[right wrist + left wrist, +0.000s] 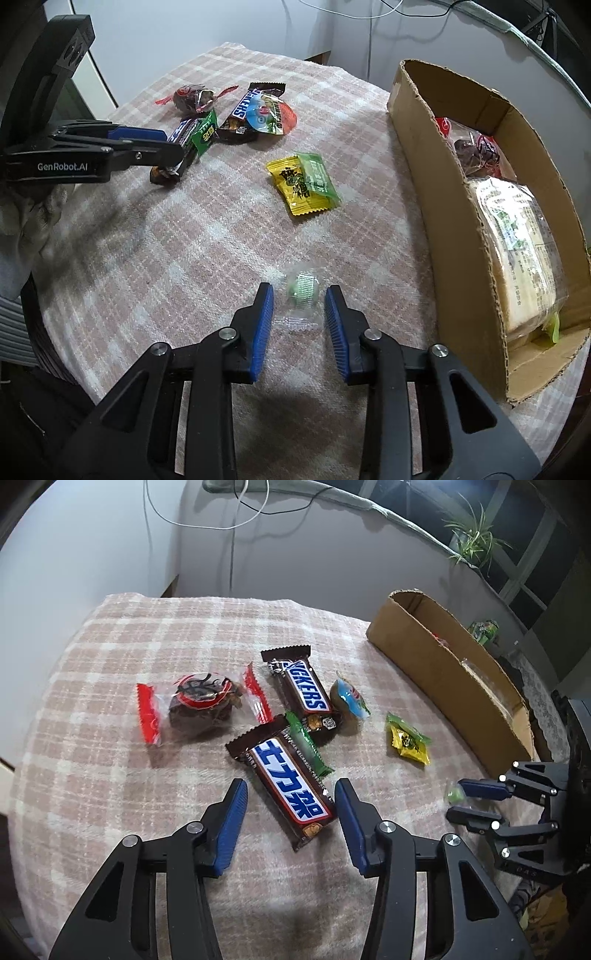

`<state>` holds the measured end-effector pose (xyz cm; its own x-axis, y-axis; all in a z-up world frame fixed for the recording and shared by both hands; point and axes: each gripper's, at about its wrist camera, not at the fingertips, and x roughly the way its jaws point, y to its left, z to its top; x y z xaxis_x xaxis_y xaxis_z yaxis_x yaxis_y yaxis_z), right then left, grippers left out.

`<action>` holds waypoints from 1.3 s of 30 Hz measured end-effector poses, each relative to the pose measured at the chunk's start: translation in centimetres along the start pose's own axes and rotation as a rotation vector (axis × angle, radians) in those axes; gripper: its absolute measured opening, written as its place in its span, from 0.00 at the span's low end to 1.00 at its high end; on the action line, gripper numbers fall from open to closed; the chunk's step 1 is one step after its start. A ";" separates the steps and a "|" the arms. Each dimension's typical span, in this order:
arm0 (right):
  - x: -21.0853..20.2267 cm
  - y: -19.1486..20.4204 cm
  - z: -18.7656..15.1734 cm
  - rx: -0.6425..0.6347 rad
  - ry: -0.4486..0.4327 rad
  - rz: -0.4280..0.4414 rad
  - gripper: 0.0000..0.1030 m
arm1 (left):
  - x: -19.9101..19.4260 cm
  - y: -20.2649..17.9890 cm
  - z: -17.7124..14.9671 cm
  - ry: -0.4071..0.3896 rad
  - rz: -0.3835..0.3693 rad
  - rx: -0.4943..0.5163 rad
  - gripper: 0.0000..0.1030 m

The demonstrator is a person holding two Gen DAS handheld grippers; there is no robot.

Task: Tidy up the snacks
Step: 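Grasp the Snickers bar with the left gripper while the right grasps the clear candy packet, then carry both snacks over the box and open both grippers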

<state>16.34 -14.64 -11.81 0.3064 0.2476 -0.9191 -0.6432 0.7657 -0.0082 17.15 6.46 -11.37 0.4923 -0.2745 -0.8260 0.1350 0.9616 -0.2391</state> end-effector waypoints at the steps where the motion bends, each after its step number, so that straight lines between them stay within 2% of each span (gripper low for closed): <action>1: 0.0 0.0 0.0 0.001 0.000 -0.001 0.30 | 0.0 0.0 -0.1 0.003 0.009 0.008 0.49; 8: 0.0 0.1 0.1 -0.002 -0.001 -0.005 0.28 | 1.1 -0.5 0.7 0.029 0.046 0.020 0.49; 9: 0.1 0.2 0.1 -0.005 0.001 -0.001 0.25 | 1.3 -0.5 0.7 0.033 0.051 0.027 0.46; 12: -0.1 0.3 0.0 -0.017 0.001 -0.010 0.25 | 1.7 -0.9 0.7 0.023 0.064 0.054 0.40; 17: -0.2 0.0 -0.4 0.009 -0.009 0.007 0.25 | 1.0 -0.3 0.3 0.002 0.057 0.043 0.36; 19: -0.3 -0.1 -0.5 0.012 -0.011 0.011 0.25 | 0.6 -0.1 0.0 -0.005 0.064 0.038 0.30; 22: -0.4 -0.1 -0.8 0.012 -0.012 0.009 0.25 | -0.1 0.3 -0.4 -0.006 0.044 0.024 0.27; 33: -0.8 -0.1 -0.9 0.012 -0.007 0.000 0.25 | 0.9 0.2 0.4 0.000 0.092 0.035 0.28; 39: -2.0 -0.5 -1.1 0.027 -0.040 0.011 0.25 | -0.2 0.3 0.0 -0.032 0.100 0.037 0.26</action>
<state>15.27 -16.14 -10.45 0.3272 0.2790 -0.9028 -0.6276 0.7785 0.0132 17.06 6.76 -11.27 0.5320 -0.1774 -0.8279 0.1149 0.9839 -0.1370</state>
